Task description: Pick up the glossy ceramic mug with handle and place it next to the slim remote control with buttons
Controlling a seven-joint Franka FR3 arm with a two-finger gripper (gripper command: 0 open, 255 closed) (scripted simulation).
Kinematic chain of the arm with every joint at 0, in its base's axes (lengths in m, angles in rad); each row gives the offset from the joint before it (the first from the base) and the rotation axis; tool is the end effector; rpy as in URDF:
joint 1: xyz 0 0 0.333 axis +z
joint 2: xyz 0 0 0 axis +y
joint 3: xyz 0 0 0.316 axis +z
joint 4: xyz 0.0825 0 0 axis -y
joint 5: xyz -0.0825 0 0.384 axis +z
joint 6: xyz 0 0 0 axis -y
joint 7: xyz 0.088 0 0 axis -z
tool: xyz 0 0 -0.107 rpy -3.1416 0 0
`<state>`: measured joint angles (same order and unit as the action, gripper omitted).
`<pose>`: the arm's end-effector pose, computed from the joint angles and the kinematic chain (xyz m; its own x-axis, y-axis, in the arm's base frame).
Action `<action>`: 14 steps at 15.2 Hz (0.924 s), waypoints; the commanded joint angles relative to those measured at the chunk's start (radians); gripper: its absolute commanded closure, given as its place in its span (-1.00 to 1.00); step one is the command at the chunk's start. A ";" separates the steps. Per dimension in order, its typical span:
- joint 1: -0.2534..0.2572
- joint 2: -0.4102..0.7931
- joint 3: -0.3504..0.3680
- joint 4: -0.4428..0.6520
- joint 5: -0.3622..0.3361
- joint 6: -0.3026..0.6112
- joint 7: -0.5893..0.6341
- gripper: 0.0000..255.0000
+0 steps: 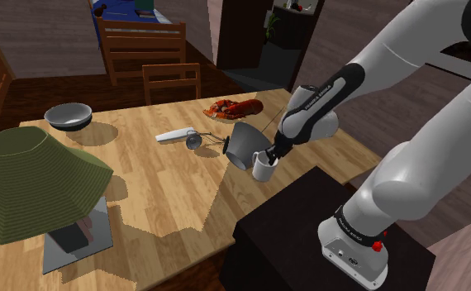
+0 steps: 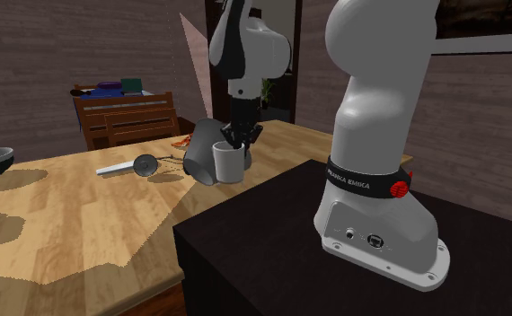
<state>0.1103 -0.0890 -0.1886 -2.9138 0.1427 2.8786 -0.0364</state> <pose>0.3435 -0.0328 0.2129 0.9827 -0.1787 0.0490 -0.1758 -0.9827 -0.0588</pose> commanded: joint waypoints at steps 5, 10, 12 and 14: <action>-0.047 -0.131 0.020 0.000 -0.099 -0.129 0.072 1.00; -0.069 -0.227 0.034 0.009 -0.131 -0.233 0.098 1.00; -0.075 -0.262 0.039 0.015 -0.138 -0.274 0.105 1.00; -0.079 -0.296 0.043 0.022 -0.144 -0.315 0.111 1.00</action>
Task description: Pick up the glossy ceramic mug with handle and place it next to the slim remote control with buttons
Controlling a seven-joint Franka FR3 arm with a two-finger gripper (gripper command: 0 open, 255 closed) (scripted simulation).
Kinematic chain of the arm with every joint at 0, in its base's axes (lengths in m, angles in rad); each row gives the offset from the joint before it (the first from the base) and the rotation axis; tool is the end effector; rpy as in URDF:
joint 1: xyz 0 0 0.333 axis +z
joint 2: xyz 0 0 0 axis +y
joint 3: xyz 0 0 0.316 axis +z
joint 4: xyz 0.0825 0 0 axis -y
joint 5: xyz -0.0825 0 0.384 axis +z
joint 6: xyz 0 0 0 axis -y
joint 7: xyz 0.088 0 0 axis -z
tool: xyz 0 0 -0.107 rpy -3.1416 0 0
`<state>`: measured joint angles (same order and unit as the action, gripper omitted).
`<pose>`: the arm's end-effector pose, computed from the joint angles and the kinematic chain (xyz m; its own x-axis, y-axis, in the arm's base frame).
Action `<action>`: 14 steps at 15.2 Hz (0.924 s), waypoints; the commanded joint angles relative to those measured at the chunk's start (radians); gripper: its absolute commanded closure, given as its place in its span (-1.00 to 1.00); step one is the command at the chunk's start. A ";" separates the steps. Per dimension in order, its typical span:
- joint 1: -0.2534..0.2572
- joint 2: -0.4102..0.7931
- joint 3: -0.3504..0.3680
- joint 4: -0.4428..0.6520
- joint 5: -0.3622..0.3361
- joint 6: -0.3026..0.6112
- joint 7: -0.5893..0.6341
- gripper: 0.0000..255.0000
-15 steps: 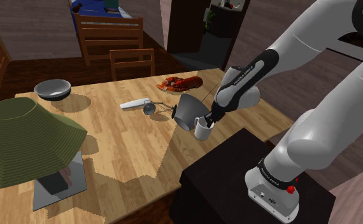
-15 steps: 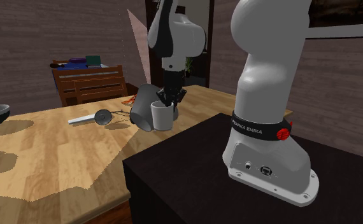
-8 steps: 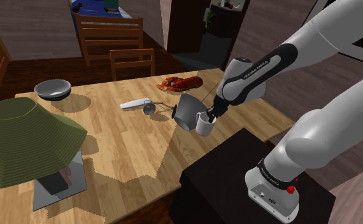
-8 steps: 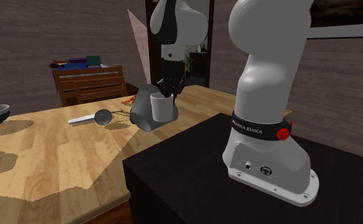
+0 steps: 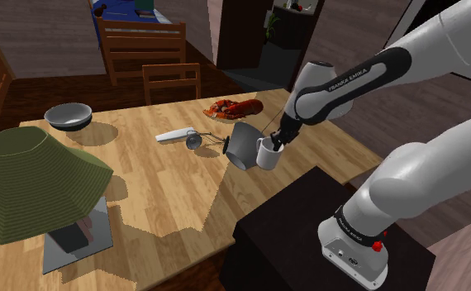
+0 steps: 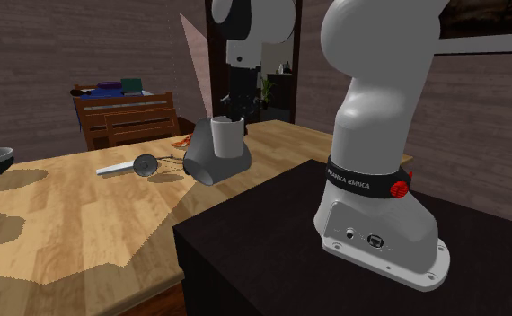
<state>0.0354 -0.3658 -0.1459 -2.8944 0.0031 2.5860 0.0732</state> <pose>0.3447 -0.0326 0.2880 0.9827 -0.1784 0.0495 -0.1755 -0.9828 -0.0575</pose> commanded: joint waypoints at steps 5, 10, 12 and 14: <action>0.024 0.004 0.031 0.070 0.014 -0.066 0.042 1.00; 0.082 0.164 0.089 0.225 0.054 -0.057 0.121 1.00; 0.099 0.226 0.109 0.292 0.060 -0.061 0.152 1.00; 0.113 0.287 0.127 0.362 0.062 -0.069 0.183 1.00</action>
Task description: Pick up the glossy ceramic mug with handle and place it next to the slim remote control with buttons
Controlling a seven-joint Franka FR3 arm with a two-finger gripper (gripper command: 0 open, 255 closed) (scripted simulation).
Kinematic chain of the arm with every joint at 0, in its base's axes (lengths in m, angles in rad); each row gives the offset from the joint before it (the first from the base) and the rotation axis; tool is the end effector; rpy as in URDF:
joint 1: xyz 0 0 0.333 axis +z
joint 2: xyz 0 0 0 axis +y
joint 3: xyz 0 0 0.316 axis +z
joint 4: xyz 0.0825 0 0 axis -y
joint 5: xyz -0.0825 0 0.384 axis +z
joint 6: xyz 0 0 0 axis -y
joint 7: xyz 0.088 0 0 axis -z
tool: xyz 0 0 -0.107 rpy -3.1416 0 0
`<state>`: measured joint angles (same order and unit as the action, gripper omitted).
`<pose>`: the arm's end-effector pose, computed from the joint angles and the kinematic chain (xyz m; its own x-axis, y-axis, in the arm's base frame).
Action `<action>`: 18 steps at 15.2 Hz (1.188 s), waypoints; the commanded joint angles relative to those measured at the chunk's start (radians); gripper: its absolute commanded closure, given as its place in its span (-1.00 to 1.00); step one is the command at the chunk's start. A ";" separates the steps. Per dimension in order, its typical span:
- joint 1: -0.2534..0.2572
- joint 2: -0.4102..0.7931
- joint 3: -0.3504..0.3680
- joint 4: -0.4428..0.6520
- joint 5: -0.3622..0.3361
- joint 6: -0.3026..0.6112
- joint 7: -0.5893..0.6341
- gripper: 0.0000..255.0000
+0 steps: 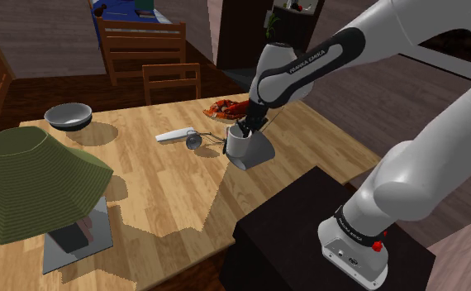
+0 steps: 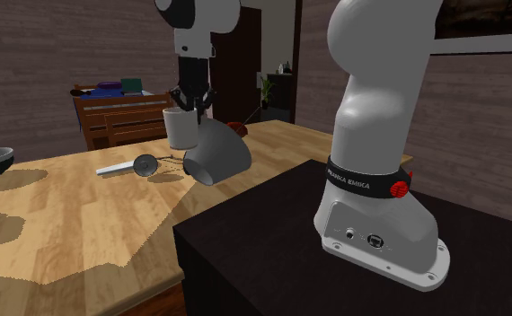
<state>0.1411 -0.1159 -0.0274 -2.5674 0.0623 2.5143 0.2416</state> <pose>0.4452 0.0505 0.3115 0.9829 -0.1773 0.0495 -0.1745 -0.9830 -0.0563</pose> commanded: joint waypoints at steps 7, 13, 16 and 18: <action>0.054 0.247 0.054 0.305 -0.014 -0.055 0.121 1.00; 0.096 0.432 0.072 0.575 -0.039 -0.137 0.199 1.00; 0.118 0.531 0.076 0.729 -0.051 -0.191 0.232 1.00; 0.119 0.546 0.075 0.723 -0.051 -0.170 0.232 1.00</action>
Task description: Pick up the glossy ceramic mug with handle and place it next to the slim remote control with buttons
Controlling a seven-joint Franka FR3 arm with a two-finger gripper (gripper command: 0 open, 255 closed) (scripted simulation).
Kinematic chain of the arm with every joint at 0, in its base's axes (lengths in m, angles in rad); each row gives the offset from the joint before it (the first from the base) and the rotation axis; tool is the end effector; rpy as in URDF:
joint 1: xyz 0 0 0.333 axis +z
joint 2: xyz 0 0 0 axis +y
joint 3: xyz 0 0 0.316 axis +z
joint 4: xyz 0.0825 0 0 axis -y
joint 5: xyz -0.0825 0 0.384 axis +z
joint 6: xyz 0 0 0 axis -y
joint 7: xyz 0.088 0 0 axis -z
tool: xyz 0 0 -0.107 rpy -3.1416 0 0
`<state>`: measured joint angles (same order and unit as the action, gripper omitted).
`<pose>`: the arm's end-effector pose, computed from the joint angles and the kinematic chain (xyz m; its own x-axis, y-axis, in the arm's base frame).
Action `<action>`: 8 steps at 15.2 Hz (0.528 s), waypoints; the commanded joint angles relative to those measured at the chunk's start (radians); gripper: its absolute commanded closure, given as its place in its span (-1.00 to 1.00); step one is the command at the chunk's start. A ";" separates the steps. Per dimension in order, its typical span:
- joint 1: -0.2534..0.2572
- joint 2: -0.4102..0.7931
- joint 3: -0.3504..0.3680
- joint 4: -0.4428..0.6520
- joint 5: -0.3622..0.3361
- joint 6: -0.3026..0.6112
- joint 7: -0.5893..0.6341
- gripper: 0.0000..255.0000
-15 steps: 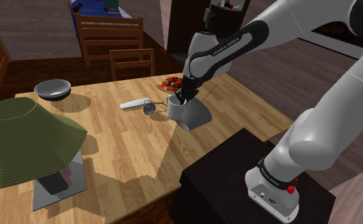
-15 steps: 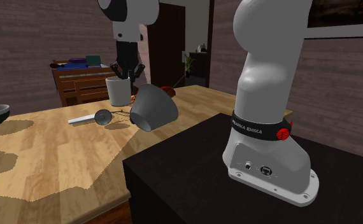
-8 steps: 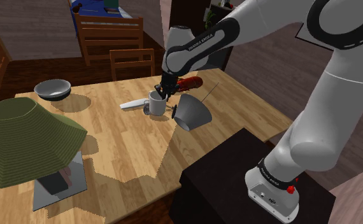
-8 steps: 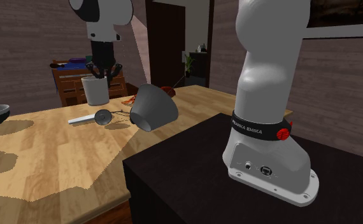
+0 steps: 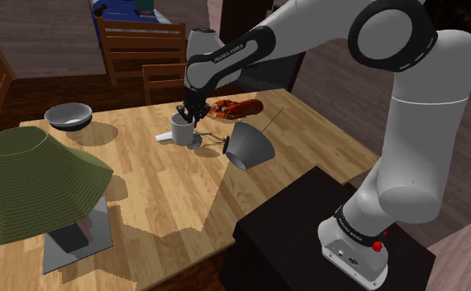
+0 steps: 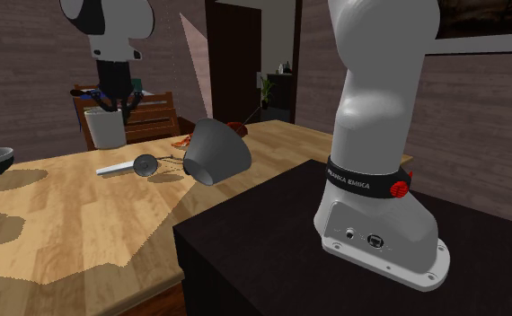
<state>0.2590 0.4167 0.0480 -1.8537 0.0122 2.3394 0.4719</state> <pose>0.6158 0.1932 0.3040 0.9828 -0.1781 0.0485 -0.1753 -0.9829 -0.0570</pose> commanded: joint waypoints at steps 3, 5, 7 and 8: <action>0.001 0.038 -0.001 0.002 -0.002 0.036 0.001 1.00; 0.002 0.055 -0.001 -0.002 -0.002 0.057 0.001 1.00; 0.002 0.072 -0.002 -0.005 -0.003 0.077 0.001 1.00; 0.002 0.081 -0.002 -0.006 -0.003 0.087 0.001 1.00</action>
<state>0.2630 0.4885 0.0467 -1.8588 0.0093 2.4160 0.4752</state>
